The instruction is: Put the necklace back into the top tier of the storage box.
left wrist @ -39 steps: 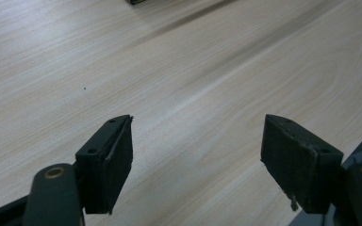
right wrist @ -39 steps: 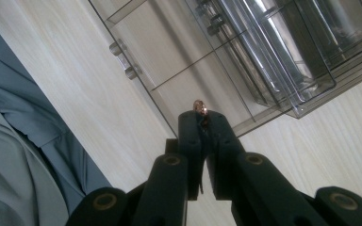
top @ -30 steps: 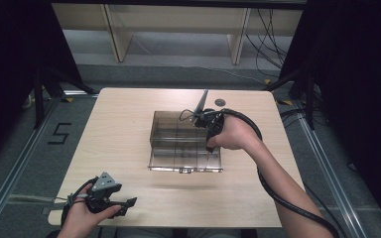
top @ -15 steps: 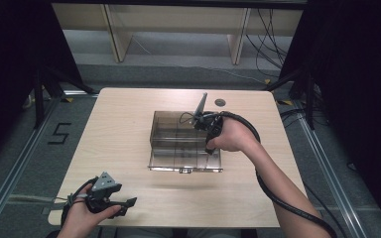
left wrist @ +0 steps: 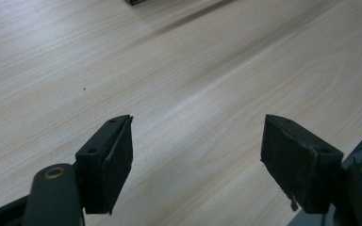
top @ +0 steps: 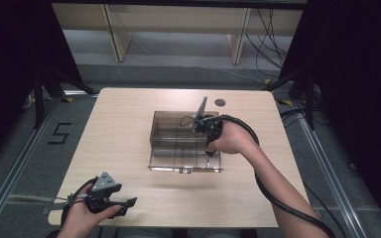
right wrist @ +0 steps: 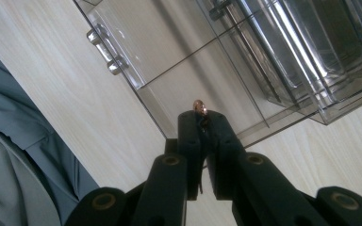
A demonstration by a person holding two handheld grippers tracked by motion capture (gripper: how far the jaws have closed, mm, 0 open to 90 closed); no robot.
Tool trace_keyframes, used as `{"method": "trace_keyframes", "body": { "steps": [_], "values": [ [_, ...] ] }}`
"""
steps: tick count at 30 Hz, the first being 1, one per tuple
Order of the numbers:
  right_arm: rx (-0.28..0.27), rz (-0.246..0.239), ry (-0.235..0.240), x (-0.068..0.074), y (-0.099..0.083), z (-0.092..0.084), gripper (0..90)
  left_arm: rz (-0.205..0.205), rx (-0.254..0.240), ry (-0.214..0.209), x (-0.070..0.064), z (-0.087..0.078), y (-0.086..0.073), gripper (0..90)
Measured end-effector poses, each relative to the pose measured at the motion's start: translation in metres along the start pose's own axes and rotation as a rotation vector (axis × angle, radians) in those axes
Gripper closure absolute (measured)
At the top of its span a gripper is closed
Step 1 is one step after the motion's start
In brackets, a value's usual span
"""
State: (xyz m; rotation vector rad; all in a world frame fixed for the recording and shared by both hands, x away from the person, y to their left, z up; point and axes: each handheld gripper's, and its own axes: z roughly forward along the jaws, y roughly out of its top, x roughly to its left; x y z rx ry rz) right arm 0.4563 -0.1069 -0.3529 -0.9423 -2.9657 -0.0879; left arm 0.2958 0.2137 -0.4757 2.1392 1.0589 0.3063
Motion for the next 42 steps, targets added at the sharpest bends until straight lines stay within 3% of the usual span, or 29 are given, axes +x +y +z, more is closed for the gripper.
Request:
{"method": "trace_keyframes", "body": {
  "steps": [12,26,31,34,37,42],
  "values": [
    [0.031,0.005,0.002,0.000,0.001,0.012,85.3,0.004,0.003,-0.002,0.000,0.000,0.000,25.8],
    [0.024,-0.002,-0.006,-0.002,0.001,0.018,83.4,-0.010,-0.008,0.008,-0.001,0.002,0.000,25.8],
    [0.010,0.016,0.006,0.000,-0.001,0.022,77.3,-0.009,-0.006,0.004,0.000,0.001,0.000,25.8],
    [-0.014,0.012,-0.005,0.001,-0.005,0.021,69.3,-0.008,-0.005,0.004,0.000,0.001,0.000,25.8],
    [-0.050,0.029,-0.012,0.001,-0.013,0.019,59.1,-0.001,0.004,-0.001,0.000,0.001,0.000,25.8],
    [-0.071,0.040,-0.025,0.002,-0.028,0.013,52.5,-0.003,0.008,0.000,0.000,0.002,0.000,25.8]
  ]
}}
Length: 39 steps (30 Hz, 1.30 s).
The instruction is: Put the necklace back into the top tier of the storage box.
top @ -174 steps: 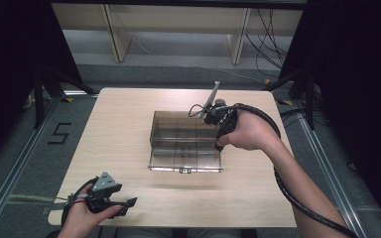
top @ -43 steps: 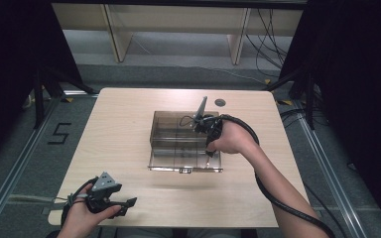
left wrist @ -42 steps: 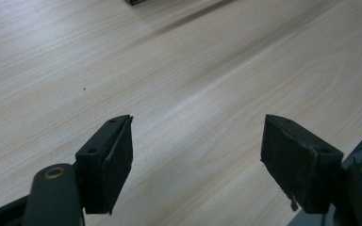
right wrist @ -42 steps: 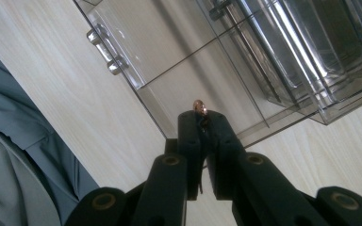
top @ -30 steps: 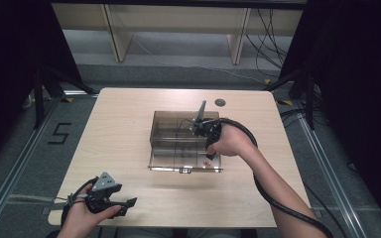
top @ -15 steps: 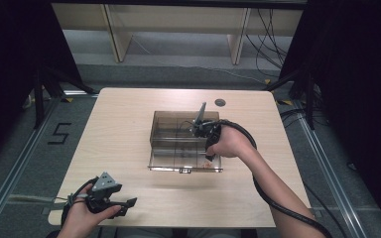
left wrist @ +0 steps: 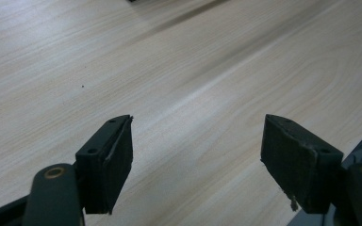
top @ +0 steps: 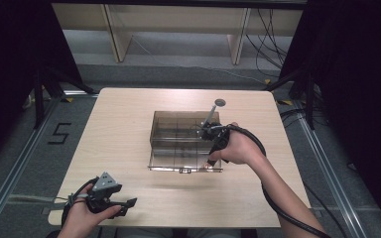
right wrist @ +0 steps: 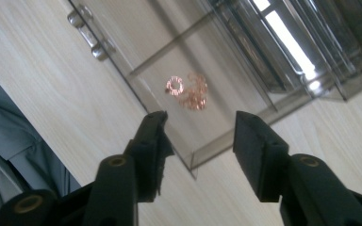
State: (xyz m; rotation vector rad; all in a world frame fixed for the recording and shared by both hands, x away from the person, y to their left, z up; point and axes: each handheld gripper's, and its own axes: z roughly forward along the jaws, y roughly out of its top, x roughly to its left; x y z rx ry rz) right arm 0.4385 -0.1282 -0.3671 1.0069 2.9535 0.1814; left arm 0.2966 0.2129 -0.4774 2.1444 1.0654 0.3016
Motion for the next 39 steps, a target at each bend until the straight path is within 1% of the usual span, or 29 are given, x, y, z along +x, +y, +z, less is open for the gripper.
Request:
{"method": "trace_keyframes", "body": {
  "steps": [1,2,3,4,6,7,8,9,10,11,12,13,17,18,19,22,23,24,27,29,30,31,32,33,34,36,37,38,39],
  "values": [
    [-0.013,-0.004,-0.002,0.000,-0.003,-0.001,51.0,-0.012,-0.009,0.005,-0.001,0.001,0.000,25.8],
    [-0.023,-0.001,0.000,0.000,-0.006,-0.002,49.2,-0.009,-0.007,0.002,-0.001,0.001,0.000,25.8],
    [-0.012,0.019,-0.011,0.001,-0.010,-0.004,47.8,-0.007,-0.002,0.009,0.000,0.001,0.000,25.8],
    [-0.021,0.009,-0.022,0.001,-0.013,-0.004,46.5,-0.009,-0.003,0.009,0.000,0.001,0.000,25.8],
    [-0.028,0.021,-0.020,0.001,-0.020,-0.004,43.8,-0.013,-0.005,0.011,0.000,0.001,0.000,25.8],
    [-0.040,0.007,-0.028,-0.001,-0.023,-0.003,43.0,-0.013,-0.007,0.009,0.000,0.001,0.000,25.8],
    [-0.048,0.029,-0.028,0.000,-0.026,-0.002,42.2,-0.011,-0.005,0.002,0.000,0.001,0.000,25.8],
    [-0.047,0.006,-0.038,-0.002,-0.028,-0.001,41.5,0.008,0.012,0.001,0.001,0.000,0.000,25.8],
    [-0.045,0.031,-0.037,-0.001,-0.032,0.001,41.2,0.008,0.010,0.001,0.001,0.000,0.000,25.8],
    [-0.042,0.038,-0.038,-0.002,-0.035,0.002,40.8,-0.014,-0.004,0.012,0.000,0.001,-0.001,25.8],
    [-0.047,0.031,-0.037,-0.003,-0.038,0.003,40.3,-0.013,-0.005,0.011,0.000,0.001,-0.001,25.8],
    [-0.053,0.034,-0.027,-0.003,-0.042,0.005,40.1,-0.004,0.005,0.002,0.001,0.000,-0.001,25.8],
    [-0.063,0.069,-0.016,-0.004,-0.054,0.014,39.4,0.006,0.016,0.005,0.001,0.001,-0.001,25.8],
    [-0.067,0.072,-0.005,-0.005,-0.056,0.015,39.4,0.005,0.016,0.006,0.001,0.001,-0.001,25.8],
    [-0.070,0.098,0.008,-0.003,-0.059,0.016,39.3,-0.008,0.005,0.004,0.000,0.002,-0.001,25.8],
    [-0.079,0.088,-0.002,-0.007,-0.069,0.022,39.0,-0.019,0.003,0.020,0.000,0.003,-0.001,25.8],
    [-0.088,0.082,0.010,-0.008,-0.072,0.024,38.9,-0.035,-0.002,0.013,0.000,0.003,-0.002,25.8],
    [-0.080,0.105,0.016,-0.009,-0.075,0.025,38.9,0.003,0.021,0.007,0.002,0.001,-0.001,25.8],
    [-0.078,0.117,0.025,-0.012,-0.084,0.032,38.7,-0.018,0.013,0.004,0.001,0.002,-0.002,25.8],
    [-0.076,0.135,0.022,-0.013,-0.089,0.038,38.5,-0.016,0.014,0.005,0.001,0.002,-0.002,25.8],
    [-0.073,0.141,0.024,-0.014,-0.092,0.040,38.5,-0.003,0.014,0.010,0.002,0.002,-0.002,25.8],
    [-0.085,0.129,0.031,-0.016,-0.094,0.042,38.5,-0.004,0.015,0.011,0.002,0.002,-0.002,25.8],
    [-0.090,0.148,0.026,-0.017,-0.097,0.044,38.6,-0.005,0.015,0.011,0.002,0.002,-0.002,25.8],
    [-0.101,0.150,0.025,-0.019,-0.100,0.047,38.5,0.003,0.027,0.022,0.003,0.002,-0.002,25.7],
    [-0.107,0.163,0.018,-0.020,-0.103,0.049,38.5,-0.019,0.006,0.031,0.002,0.004,-0.002,25.7],
    [-0.110,0.179,0.015,-0.022,-0.108,0.055,38.3,-0.015,0.008,0.029,0.002,0.004,-0.002,25.7],
    [-0.096,0.180,0.017,-0.023,-0.110,0.058,38.2,-0.017,0.007,0.030,0.002,0.004,-0.002,25.7],
    [-0.100,0.180,0.020,-0.024,-0.113,0.062,38.3,-0.017,0.007,0.031,0.002,0.004,-0.002,25.7],
    [-0.102,0.188,0.021,-0.024,-0.115,0.066,38.3,-0.006,0.019,0.013,0.003,0.002,-0.002,25.7]
  ]
}}
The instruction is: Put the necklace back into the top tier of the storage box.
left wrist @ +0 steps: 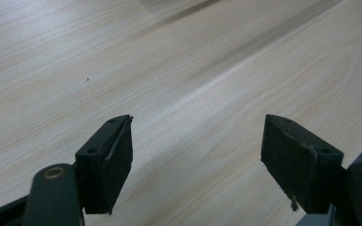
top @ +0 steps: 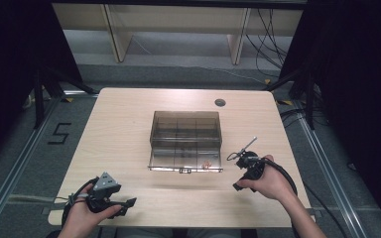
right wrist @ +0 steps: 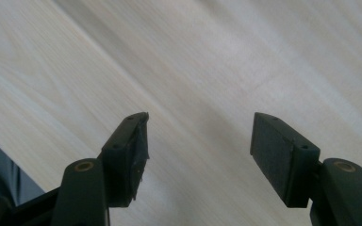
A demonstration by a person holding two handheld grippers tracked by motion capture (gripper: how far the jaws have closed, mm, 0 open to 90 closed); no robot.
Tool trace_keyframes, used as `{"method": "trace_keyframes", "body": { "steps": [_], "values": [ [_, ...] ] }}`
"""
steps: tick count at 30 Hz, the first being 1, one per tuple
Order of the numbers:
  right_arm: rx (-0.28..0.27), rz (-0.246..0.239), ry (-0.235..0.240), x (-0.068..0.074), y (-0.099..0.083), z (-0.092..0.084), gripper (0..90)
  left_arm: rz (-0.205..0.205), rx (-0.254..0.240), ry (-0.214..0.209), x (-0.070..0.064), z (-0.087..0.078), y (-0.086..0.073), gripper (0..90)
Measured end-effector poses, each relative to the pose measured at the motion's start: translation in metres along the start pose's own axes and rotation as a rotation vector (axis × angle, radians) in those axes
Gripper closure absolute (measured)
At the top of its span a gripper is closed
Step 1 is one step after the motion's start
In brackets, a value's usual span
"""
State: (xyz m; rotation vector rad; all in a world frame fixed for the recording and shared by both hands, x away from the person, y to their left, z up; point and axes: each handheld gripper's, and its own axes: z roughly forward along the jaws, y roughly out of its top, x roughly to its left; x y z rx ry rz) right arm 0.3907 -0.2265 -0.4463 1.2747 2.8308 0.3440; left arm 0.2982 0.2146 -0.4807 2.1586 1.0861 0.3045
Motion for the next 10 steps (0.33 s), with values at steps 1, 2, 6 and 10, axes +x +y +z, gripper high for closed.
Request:
{"method": "trace_keyframes", "body": {
  "steps": [1,2,6,10],
  "values": [
    [0.004,0.006,0.000,-0.001,-0.003,0.003,38.3,0.001,0.003,0.001,0.000,0.000,0.000,25.7],
    [-0.010,-0.004,-0.001,-0.002,-0.005,0.007,38.3,0.002,0.005,0.001,0.001,0.000,0.000,25.7],
    [-0.036,0.041,0.002,-0.004,-0.014,0.012,38.2,0.015,0.013,0.003,0.001,-0.001,0.000,25.7],
    [-0.068,0.070,-0.020,-0.008,-0.020,0.015,37.0,-0.006,-0.008,0.005,-0.002,0.002,0.000,25.7]
  ]
}}
